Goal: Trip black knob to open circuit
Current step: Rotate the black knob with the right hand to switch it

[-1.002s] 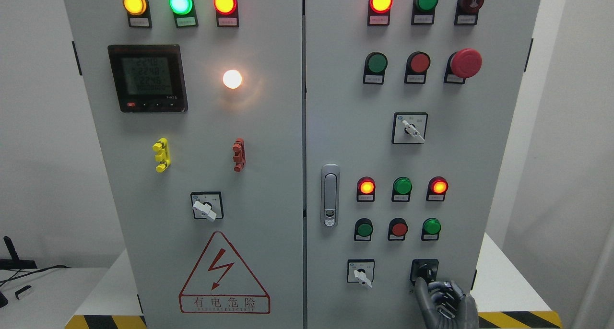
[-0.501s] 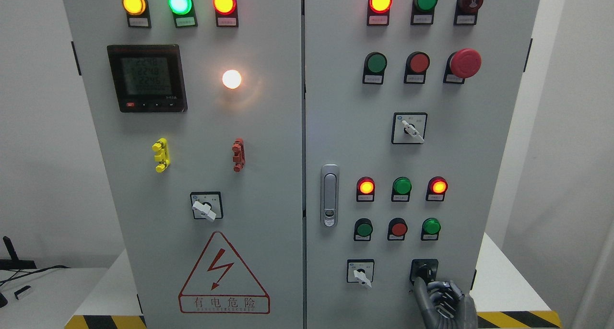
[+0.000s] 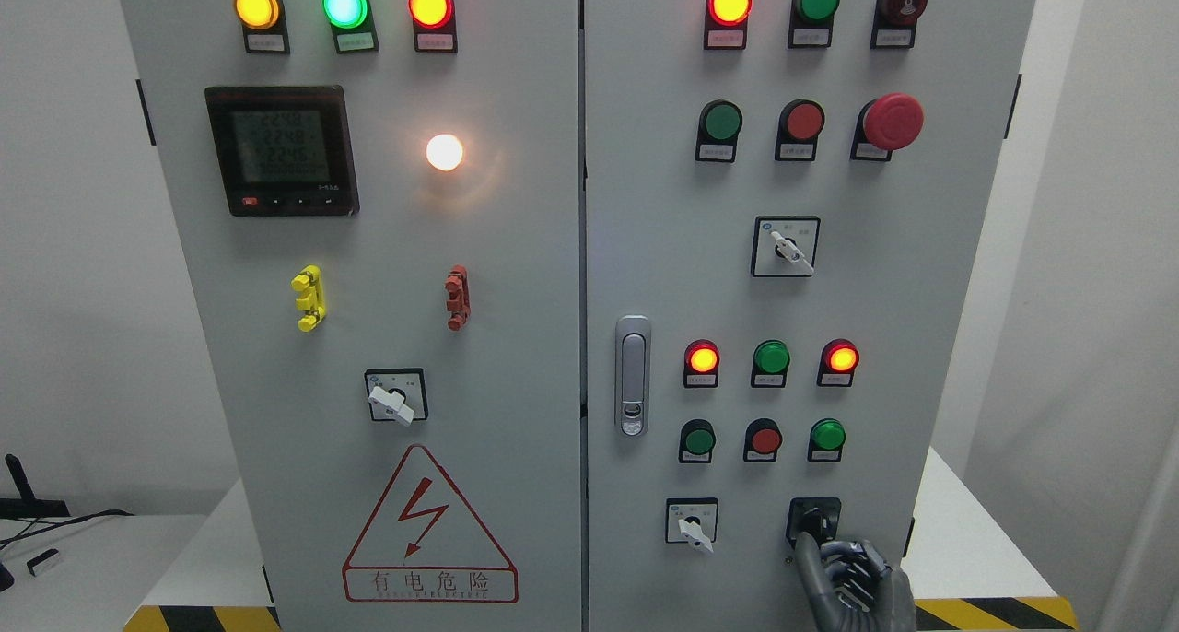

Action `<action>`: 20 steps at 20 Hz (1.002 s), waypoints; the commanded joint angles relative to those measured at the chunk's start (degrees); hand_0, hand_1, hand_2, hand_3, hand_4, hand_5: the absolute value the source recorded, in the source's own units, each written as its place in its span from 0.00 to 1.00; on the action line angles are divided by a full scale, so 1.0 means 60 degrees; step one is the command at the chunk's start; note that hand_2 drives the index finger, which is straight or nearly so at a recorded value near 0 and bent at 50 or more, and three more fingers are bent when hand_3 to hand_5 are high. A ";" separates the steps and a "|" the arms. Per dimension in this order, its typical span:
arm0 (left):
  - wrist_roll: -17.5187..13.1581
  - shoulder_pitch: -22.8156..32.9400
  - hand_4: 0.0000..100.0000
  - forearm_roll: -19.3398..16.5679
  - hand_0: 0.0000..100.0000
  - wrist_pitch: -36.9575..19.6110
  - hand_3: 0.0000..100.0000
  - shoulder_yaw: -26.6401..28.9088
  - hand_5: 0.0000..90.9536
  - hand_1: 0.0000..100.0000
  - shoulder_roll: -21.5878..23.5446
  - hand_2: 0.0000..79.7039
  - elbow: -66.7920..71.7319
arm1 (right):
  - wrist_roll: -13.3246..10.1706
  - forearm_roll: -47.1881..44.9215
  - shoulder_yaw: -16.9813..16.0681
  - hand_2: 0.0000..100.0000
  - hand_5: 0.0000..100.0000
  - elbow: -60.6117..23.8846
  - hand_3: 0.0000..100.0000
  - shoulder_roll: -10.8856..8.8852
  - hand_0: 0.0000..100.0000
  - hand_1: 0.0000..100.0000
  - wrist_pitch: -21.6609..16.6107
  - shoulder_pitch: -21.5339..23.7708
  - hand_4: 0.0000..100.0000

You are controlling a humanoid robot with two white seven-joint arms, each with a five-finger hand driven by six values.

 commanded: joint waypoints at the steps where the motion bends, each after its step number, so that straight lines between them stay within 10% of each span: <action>1: -0.0001 0.0000 0.00 -0.0293 0.12 0.0005 0.00 0.0000 0.00 0.39 -0.0007 0.00 0.0010 | 0.0002 -0.0110 0.0354 0.61 0.99 -0.0013 0.87 0.0004 0.29 0.67 0.0008 0.0000 0.89; 20: -0.0001 0.0000 0.00 -0.0293 0.12 0.0005 0.00 0.0000 0.00 0.39 0.0007 0.00 -0.0005 | 0.0002 -0.0110 0.0340 0.60 0.99 -0.0013 0.87 -0.0010 0.29 0.67 -0.0080 -0.0014 0.90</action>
